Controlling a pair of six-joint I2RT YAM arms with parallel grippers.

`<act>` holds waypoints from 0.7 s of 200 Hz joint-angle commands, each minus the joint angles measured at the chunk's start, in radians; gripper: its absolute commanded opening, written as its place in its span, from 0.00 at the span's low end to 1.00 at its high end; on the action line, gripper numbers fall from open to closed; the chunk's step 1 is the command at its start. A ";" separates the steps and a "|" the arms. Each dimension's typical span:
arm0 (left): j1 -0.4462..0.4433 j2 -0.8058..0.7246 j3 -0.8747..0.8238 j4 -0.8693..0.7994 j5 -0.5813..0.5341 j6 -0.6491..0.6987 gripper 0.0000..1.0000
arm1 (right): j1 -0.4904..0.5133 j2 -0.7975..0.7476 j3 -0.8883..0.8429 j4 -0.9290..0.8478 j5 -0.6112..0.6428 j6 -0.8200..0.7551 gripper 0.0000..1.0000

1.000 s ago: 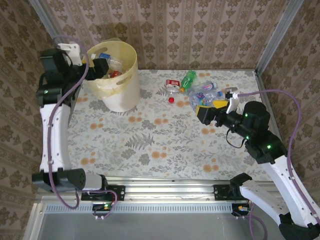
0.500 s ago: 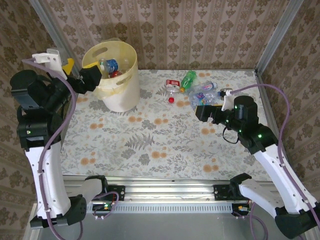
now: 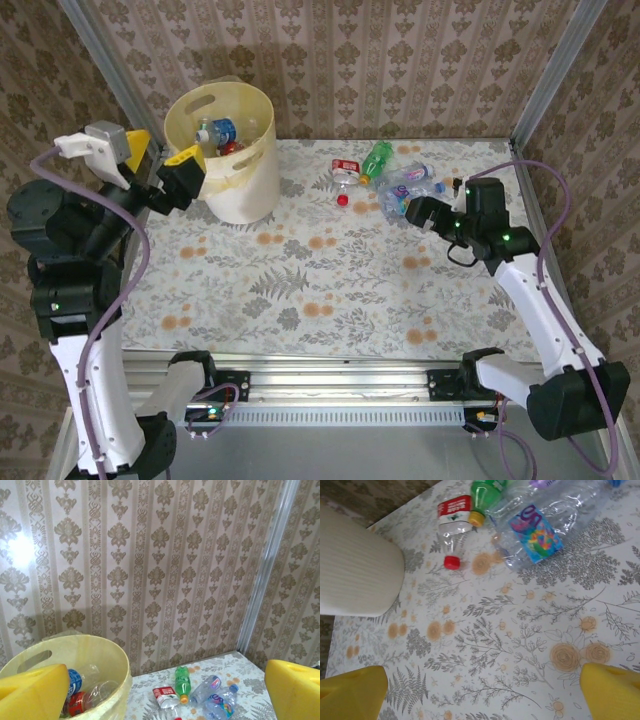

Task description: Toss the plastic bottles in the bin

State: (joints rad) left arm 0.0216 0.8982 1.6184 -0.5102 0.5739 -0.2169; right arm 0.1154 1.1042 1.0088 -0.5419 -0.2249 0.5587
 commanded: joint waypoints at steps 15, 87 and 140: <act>0.000 -0.020 -0.025 0.016 0.035 -0.007 1.00 | -0.035 0.085 0.002 0.049 -0.019 0.073 1.00; 0.000 -0.076 -0.057 -0.021 0.043 0.004 1.00 | -0.063 0.316 0.004 0.212 -0.047 0.167 1.00; 0.000 -0.105 -0.061 -0.059 0.034 0.021 1.00 | -0.079 0.517 0.074 0.277 -0.056 0.230 1.00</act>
State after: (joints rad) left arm 0.0216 0.8078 1.5642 -0.5480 0.5961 -0.2142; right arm 0.0433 1.5589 1.0164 -0.3164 -0.2695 0.7372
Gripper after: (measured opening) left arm 0.997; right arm 0.999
